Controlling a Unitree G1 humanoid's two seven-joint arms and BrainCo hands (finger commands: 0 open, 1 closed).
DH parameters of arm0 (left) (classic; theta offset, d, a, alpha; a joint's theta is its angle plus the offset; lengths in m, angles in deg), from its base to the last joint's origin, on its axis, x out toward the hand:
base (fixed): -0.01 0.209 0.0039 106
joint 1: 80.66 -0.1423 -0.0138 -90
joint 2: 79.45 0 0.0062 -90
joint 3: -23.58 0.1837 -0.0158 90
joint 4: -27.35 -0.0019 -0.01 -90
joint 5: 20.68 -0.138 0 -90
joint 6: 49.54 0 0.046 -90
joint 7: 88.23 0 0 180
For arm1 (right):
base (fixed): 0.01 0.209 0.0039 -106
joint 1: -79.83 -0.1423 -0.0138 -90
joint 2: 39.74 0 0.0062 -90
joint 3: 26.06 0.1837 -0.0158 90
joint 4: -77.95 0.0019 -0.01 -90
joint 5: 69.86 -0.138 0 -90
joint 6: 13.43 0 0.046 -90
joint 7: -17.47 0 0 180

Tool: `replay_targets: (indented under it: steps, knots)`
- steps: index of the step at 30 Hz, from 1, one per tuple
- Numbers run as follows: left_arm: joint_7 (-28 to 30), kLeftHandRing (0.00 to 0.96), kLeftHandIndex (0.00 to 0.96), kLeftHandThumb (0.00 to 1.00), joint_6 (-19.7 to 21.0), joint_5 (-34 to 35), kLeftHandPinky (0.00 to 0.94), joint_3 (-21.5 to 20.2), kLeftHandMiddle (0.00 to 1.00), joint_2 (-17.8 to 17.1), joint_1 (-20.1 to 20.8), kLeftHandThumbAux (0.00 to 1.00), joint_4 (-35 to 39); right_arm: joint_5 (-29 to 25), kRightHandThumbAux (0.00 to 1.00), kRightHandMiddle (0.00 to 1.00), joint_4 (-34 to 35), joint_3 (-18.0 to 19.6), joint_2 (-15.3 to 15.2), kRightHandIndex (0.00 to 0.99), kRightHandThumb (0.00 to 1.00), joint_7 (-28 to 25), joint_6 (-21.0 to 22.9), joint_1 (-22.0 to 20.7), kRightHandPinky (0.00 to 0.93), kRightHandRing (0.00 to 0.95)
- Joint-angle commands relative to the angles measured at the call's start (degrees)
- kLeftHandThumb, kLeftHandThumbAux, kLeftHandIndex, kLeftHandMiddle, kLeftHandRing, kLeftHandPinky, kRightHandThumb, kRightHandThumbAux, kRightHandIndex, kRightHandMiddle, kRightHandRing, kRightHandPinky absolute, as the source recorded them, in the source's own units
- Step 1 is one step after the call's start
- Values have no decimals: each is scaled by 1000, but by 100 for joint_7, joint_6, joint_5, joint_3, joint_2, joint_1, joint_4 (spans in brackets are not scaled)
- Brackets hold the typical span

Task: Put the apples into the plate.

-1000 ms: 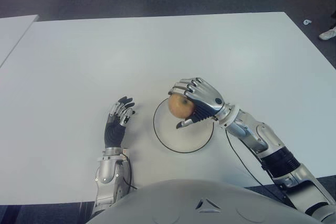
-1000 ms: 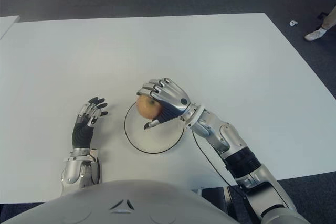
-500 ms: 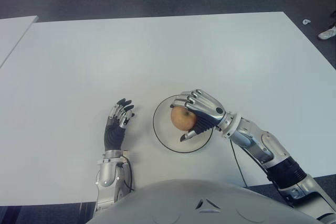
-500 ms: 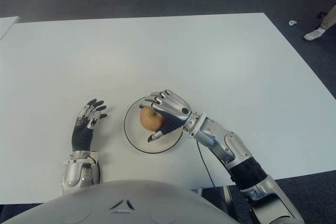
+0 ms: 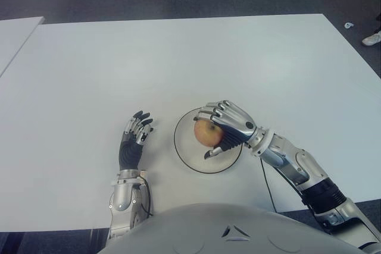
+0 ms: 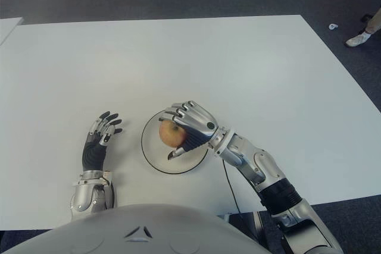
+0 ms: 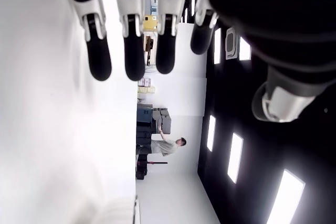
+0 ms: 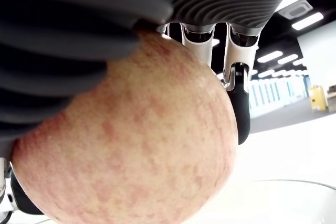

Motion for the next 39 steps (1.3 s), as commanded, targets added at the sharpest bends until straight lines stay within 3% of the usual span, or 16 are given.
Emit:
replay_targets:
  steps: [1,5,9,17,31,39]
  knots:
    - [-34,270,167,325,150,-13,329,24,223,32,-87,488,-2,207,674,545,-321,-65,108,401,855,323,-122,-74,819,816]
    - [-32,264,166,317,175,-16,321,46,218,37,-123,484,50,369,674,542,-650,-172,173,401,855,602,-193,-141,816,817]
    - [-28,263,164,308,182,-18,322,63,216,43,-142,481,61,871,674,543,-1649,-552,356,402,855,1264,-184,-388,818,821]
    - [-15,257,165,286,19,-67,318,95,213,45,-158,480,-3,1274,675,542,-3009,-1045,620,401,855,2098,-16,-869,825,826]
    - [85,267,177,284,-195,-13,332,150,217,31,-205,501,-83,1511,675,543,-4716,-1837,1043,401,856,3091,478,-1342,836,847]
    - [160,267,184,285,-110,82,336,163,222,-7,-229,504,-41,1392,675,540,-5257,-2071,1176,401,856,3385,587,-1404,813,838]
